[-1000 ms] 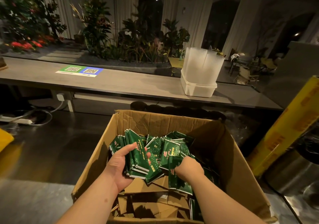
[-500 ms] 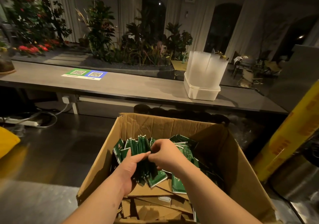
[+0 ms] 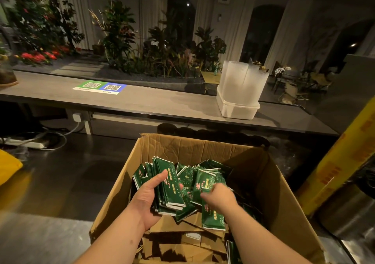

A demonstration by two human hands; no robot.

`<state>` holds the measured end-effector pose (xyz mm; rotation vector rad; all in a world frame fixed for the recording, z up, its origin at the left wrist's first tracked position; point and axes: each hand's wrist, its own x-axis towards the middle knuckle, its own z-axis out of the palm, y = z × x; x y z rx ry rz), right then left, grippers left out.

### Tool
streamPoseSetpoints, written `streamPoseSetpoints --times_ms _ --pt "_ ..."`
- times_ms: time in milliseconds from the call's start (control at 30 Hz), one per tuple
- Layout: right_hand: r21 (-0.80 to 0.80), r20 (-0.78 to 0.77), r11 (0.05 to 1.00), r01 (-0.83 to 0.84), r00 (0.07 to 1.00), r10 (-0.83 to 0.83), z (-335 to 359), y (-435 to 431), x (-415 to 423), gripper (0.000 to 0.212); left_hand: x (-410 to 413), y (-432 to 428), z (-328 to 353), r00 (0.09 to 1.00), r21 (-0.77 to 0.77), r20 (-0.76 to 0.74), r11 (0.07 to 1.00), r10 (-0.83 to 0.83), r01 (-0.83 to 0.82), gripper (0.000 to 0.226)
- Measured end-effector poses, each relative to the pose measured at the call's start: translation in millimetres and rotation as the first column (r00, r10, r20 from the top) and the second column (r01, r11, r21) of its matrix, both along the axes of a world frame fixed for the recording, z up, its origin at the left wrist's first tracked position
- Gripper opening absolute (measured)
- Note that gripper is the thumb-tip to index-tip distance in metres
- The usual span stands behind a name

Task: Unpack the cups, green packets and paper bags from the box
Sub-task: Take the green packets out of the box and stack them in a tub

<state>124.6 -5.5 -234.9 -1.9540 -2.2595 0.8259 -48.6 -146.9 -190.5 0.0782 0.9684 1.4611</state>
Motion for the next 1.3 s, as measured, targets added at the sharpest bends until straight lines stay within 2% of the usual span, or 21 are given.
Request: streamPoseSetpoints --times_ms 100,167,233,333,433,500,567,667,700,767,800,833,967,1033,1133,1233,1300 --pt "-0.018 0.201 0.994 -0.105 0.974 0.107 -18.9 -5.5 1.1 0.047 -0.1 1.3 0.3 1.0 0.013 0.021 1.0 0.005 -0.005 0.064" --pt "-0.004 0.274 0.989 -0.147 0.951 0.143 -22.3 -5.1 -0.8 0.037 -1.8 0.8 -1.5 1.0 0.025 0.029 1.0 0.004 -0.005 0.063" --pt "0.008 0.277 0.991 -0.131 0.953 0.124 -24.5 -5.4 -2.4 0.018 -3.4 0.7 -3.7 0.999 0.032 0.038 0.999 0.006 -0.007 0.062" --pt "0.036 0.243 0.996 -0.075 0.968 0.064 -27.3 -5.2 2.0 0.013 -2.8 2.7 -3.6 0.999 0.023 0.032 1.0 0.0 -0.001 0.063" --pt "0.058 0.177 0.998 -0.013 0.984 0.003 -25.6 -3.4 7.0 0.01 -3.4 5.3 -7.3 1.0 0.006 0.028 1.0 -0.004 0.004 0.064" --pt "0.041 0.077 0.998 0.052 0.996 -0.055 -22.6 -0.9 7.7 0.013 -4.4 5.9 -10.0 0.999 -0.001 0.032 1.0 -0.008 0.008 0.062" --pt "0.0 -0.122 0.992 0.125 0.985 -0.124 -13.8 3.0 6.8 0.018 -4.1 5.5 -9.5 0.999 -0.004 0.027 1.0 -0.021 0.021 0.058" --pt "-0.093 -0.463 0.984 0.154 0.868 -0.18 11.1 0.1 1.1 0.018 -2.4 5.7 -7.6 0.999 -0.046 -0.03 0.998 -0.038 0.037 0.057" --pt "-0.122 -0.548 0.985 0.126 0.819 -0.173 21.0 -5.2 -2.0 0.016 -1.8 5.5 -7.3 0.998 -0.065 -0.052 0.997 -0.046 0.042 0.066" --pt "-0.165 -0.65 0.986 0.018 0.75 -0.122 39.8 -21.0 -9.6 0.013 -1.0 5.8 -8.6 0.995 -0.09 -0.086 0.995 -0.052 0.044 0.101" --pt "-0.174 -0.678 0.983 -0.052 0.731 -0.081 47.3 -29.8 -15.0 0.013 -1.7 6.8 -10.5 0.994 -0.096 -0.092 0.994 -0.054 0.045 0.116" --pt "-0.178 -0.697 0.977 -0.12 0.716 -0.039 53.7 -38.9 -19.2 0.014 -1.0 7.4 -12.8 0.994 -0.094 -0.093 0.994 -0.061 0.053 0.122" --pt "-0.188 -0.737 0.935 -0.3 0.672 0.067 69.2 -69.0 -33.2 0.012 4.7 1.4 -4.8 0.985 -0.072 -0.15 0.995 -0.086 0.076 0.094" --pt "-0.166 -0.743 0.94 -0.299 0.665 0.08 74.6 -77.0 -33.6 0.013 8.1 -2.0 2.7 0.983 -0.068 -0.174 0.996 -0.062 0.051 0.084" --pt "-0.174 -0.755 0.947 -0.269 0.654 0.047 86.4 -87.1 -28.9 0.025 17.5 -7.9 17.8 0.969 -0.047 -0.239 0.998 -0.057 0.047 0.085" --pt "-0.132 -0.745 0.963 -0.236 0.664 0.061 105.8 -101.6 -21.3 0.022 29.9 -18.5 36.3 0.959 -0.002 -0.28 0.999 -0.047 0.049 0.078" --pt "-0.106 -0.729 0.968 -0.226 0.679 0.079 120.0 -114.6 -13.6 0.023 37.7 -30.0 49.8 0.953 0.009 -0.299 0.998 -0.05 0.055 0.083"
